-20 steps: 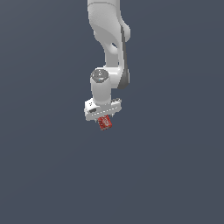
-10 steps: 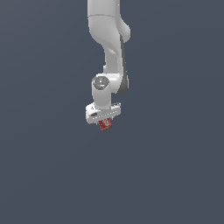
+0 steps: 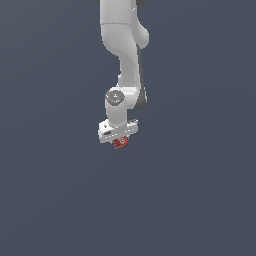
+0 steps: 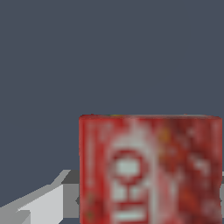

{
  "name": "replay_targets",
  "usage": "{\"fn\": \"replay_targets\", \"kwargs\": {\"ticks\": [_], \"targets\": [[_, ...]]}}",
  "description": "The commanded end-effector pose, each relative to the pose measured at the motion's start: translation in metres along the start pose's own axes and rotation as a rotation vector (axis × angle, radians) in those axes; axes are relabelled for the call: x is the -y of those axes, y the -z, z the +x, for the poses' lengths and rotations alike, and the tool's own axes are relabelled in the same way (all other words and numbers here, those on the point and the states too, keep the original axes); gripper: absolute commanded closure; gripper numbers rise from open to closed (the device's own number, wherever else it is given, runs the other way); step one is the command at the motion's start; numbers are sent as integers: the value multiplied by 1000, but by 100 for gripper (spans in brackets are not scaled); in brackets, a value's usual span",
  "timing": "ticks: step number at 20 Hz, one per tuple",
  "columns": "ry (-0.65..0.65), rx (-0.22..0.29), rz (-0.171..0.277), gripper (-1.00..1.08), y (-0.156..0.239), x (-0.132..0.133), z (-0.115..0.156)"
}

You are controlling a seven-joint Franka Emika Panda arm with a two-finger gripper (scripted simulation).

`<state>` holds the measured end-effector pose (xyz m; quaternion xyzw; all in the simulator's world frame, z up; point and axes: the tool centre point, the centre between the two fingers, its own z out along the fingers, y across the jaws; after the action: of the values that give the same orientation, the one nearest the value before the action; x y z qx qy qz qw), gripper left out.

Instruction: Pick up the object and move it to a goal position.

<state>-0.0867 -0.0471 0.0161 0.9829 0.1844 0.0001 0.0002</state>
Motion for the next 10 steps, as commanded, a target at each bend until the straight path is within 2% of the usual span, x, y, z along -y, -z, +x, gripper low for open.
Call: {"fn": "replay_targets", "kwargs": {"ticks": [1, 10], "targets": [[1, 0, 0, 108, -1, 0, 0], [0, 0, 0, 108, 1, 3, 1]]}}
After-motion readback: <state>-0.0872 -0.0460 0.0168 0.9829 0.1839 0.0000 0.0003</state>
